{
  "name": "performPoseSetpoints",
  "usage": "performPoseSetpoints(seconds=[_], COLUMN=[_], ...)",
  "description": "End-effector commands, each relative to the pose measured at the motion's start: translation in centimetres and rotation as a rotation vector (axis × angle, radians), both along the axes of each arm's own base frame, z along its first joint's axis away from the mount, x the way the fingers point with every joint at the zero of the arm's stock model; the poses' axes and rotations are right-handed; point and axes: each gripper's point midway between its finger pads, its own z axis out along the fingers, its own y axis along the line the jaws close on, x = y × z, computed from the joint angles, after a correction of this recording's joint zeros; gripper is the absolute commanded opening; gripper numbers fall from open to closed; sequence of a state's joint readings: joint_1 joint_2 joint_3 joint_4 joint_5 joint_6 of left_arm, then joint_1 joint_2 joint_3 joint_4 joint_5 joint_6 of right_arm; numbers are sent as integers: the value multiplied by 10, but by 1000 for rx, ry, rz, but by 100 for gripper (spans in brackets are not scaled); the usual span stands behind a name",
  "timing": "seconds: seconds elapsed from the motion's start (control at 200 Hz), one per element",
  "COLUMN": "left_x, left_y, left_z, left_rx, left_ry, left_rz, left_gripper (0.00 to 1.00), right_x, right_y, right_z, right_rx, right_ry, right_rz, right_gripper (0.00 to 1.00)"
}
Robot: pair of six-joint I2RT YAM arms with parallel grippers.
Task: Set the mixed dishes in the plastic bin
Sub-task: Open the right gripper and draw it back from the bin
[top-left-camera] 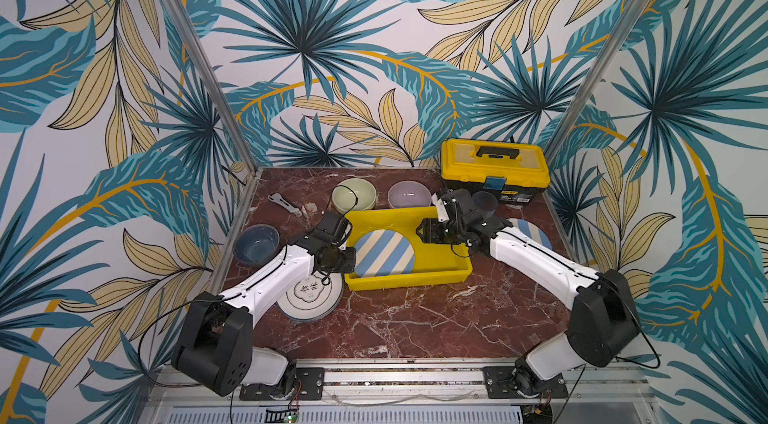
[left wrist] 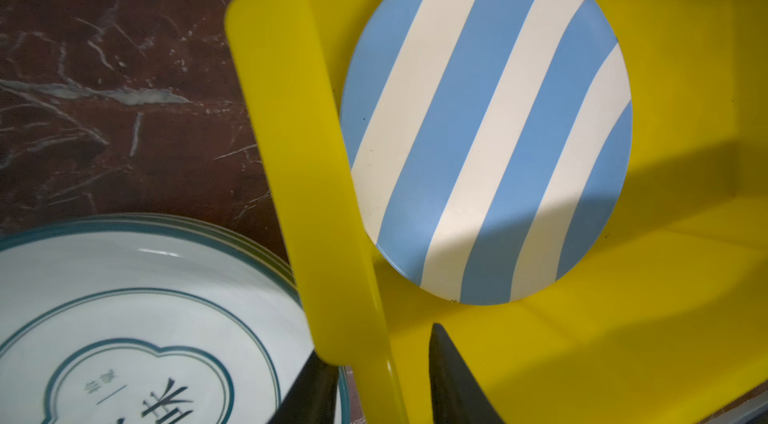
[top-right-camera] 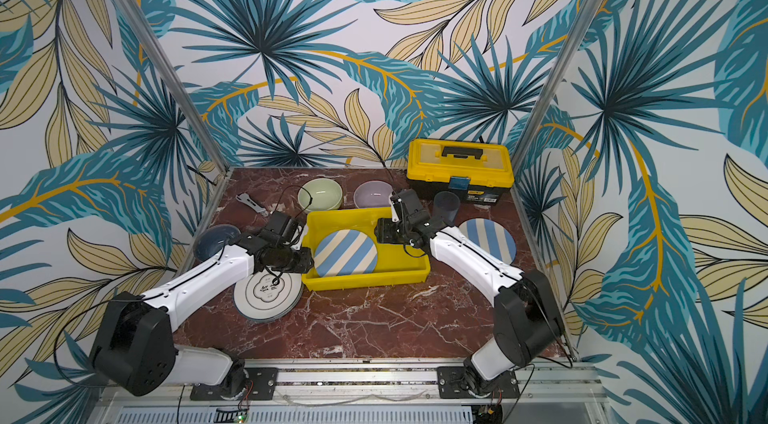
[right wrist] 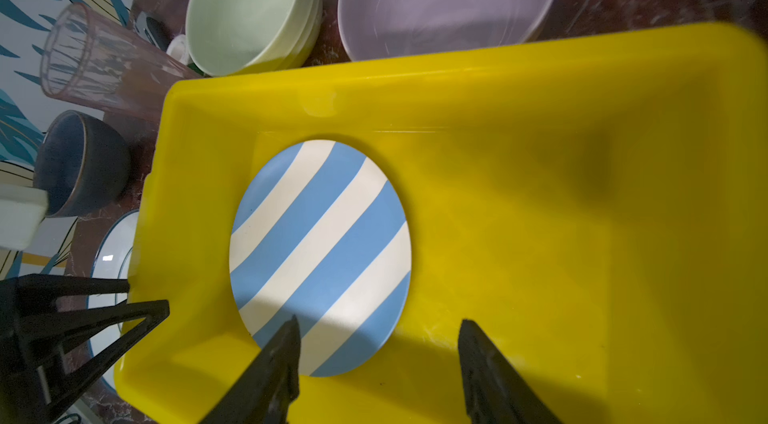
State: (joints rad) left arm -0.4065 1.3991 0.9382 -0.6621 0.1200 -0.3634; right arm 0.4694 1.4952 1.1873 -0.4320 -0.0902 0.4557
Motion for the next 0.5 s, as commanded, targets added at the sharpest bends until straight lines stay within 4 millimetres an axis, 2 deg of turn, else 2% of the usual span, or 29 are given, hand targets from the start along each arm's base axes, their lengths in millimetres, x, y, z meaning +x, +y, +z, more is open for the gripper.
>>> performPoseSetpoints(seconds=[0.0, 0.14, 0.305, 0.496], left_x=[2, 3, 4, 4], left_y=[-3, -5, -5, -6], left_z=[8, 10, 10, 14], left_rx=[-14, -17, -14, -23], left_ry=[-35, -38, -40, -51], left_rz=[-19, -26, -31, -39], left_gripper=[40, 41, 41, 41], right_x=[-20, -35, -58, -63], right_y=[-39, -95, -159, -204], right_z=[6, 16, 1, -13], right_rx=[21, 26, -14, 170], right_ry=[56, -13, 1, -19], right_rz=[-80, -216, -391, -573], right_gripper=[60, 59, 55, 50])
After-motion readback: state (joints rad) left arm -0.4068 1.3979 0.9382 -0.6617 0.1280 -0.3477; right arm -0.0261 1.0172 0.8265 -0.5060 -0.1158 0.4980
